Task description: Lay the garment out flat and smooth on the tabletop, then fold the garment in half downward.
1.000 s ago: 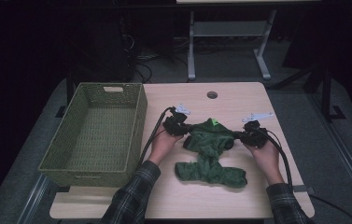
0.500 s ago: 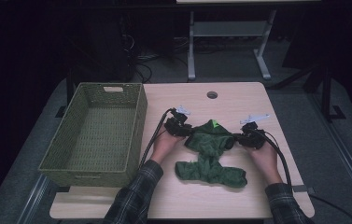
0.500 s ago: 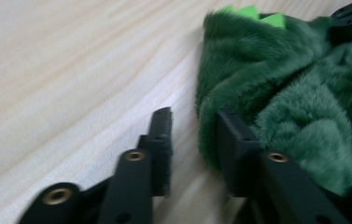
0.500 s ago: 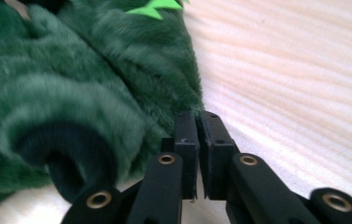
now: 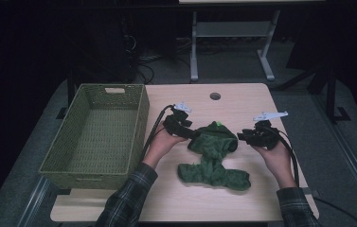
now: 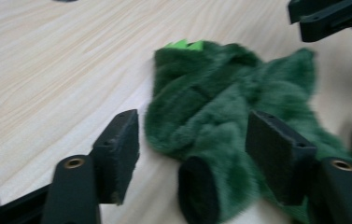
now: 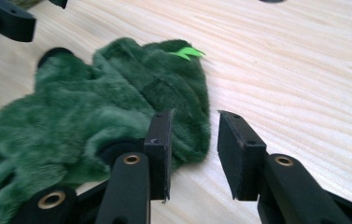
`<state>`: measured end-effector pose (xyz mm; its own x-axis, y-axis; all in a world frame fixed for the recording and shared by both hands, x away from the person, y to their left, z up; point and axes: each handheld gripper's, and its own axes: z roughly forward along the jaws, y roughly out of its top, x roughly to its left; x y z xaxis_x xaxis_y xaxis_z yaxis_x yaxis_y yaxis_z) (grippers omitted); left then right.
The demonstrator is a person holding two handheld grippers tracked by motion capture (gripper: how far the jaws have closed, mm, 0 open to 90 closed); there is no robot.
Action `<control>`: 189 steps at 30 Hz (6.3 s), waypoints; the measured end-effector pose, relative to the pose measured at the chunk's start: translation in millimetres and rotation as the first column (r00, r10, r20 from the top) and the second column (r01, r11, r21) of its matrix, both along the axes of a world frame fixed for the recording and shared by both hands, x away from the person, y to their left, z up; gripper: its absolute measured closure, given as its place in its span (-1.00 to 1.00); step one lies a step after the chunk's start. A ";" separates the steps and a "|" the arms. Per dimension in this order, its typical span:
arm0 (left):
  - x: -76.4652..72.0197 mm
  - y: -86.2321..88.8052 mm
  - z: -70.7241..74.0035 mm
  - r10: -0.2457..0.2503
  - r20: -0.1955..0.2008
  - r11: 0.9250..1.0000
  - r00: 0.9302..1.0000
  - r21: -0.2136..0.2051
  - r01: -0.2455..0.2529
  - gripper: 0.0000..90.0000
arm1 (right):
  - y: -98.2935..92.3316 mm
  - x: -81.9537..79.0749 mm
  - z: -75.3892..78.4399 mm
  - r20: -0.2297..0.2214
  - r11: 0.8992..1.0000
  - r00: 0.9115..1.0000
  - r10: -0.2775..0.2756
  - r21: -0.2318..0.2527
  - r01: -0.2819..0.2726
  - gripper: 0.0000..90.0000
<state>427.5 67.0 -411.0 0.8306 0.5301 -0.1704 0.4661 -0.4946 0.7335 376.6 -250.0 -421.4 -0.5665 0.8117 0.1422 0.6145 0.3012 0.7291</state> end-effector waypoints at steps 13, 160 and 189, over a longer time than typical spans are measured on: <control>-53.2 11.3 8.5 -0.067 0.032 0.997 0.997 0.039 0.066 -0.70 | 9.4 -26.4 20.4 0.032 0.997 0.997 0.069 0.032 -0.070 0.33; -166.4 61.9 -66.2 -0.099 0.118 0.989 0.988 0.120 0.084 -0.72 | 61.6 -95.6 -11.3 -0.008 0.932 0.942 0.336 0.144 -0.331 0.92; -166.3 62.0 -66.2 -0.098 0.120 0.989 0.988 0.121 0.084 -0.72 | 97.3 -68.9 -37.4 -0.070 0.942 0.949 0.307 -0.117 -0.313 1.00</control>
